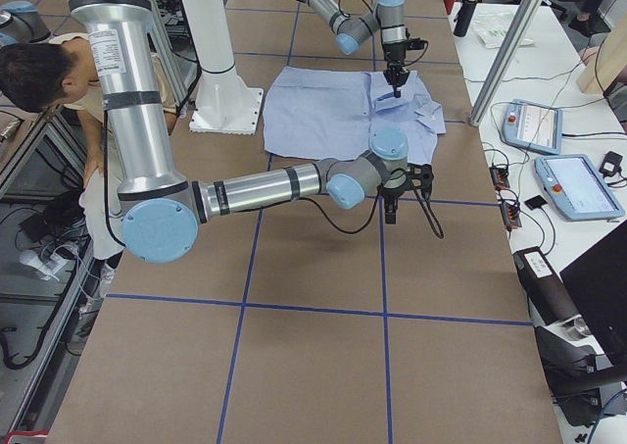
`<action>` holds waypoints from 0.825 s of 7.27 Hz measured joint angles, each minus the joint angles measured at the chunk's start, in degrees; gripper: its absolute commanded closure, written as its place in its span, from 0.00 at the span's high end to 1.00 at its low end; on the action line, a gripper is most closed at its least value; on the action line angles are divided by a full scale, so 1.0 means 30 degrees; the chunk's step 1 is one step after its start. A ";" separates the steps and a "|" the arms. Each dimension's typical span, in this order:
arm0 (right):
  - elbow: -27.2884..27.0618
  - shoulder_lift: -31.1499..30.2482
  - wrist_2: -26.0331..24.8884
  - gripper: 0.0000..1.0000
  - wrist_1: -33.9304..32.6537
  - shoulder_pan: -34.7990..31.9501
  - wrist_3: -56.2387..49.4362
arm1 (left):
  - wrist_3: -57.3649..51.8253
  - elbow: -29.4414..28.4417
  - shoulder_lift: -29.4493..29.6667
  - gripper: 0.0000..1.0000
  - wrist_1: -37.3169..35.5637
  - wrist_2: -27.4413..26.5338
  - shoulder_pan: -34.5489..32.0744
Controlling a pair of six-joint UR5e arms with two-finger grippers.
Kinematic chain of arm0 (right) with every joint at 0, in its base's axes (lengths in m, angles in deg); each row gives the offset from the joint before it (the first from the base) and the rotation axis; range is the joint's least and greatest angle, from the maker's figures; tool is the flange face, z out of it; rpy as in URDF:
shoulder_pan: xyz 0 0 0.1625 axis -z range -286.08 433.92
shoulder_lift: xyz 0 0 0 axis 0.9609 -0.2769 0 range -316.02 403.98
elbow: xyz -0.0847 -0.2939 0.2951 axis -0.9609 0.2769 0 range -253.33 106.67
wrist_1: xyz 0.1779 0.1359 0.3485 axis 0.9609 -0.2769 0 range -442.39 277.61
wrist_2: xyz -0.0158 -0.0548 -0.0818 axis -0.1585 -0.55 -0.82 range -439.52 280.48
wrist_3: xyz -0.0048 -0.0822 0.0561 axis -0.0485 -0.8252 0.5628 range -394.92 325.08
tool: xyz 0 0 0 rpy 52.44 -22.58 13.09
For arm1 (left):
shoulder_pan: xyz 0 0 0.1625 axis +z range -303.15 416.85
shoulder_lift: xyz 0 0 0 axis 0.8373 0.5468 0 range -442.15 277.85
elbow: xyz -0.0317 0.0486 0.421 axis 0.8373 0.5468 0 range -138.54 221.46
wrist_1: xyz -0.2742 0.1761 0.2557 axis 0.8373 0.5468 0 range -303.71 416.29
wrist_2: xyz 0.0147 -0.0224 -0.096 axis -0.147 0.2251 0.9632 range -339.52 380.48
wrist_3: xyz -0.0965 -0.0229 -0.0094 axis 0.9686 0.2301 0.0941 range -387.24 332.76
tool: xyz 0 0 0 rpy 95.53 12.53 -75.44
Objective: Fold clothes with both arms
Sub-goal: 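Release the sleeve with the left gripper while the right gripper moves to the hem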
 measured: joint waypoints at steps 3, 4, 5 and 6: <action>0.0364 -0.0033 0.0016 1.00 0.0021 0.0009 0.0201 | 0.0595 -0.1355 0.0849 0.76 0.1248 -0.1090 0.0530; 0.0363 0.0023 0.0034 1.00 0.0024 0.0021 0.0280 | 0.0680 -0.1521 0.0933 0.76 0.1434 -0.1139 0.0545; 0.0207 0.0092 0.0051 1.00 0.0032 0.0060 0.0584 | 0.0715 -0.1531 0.0948 0.76 0.1498 -0.1147 0.0526; -0.0269 0.0178 0.0047 1.00 0.0058 0.0336 0.1661 | 0.0678 -0.1355 0.0916 0.76 0.1511 -0.1125 0.0491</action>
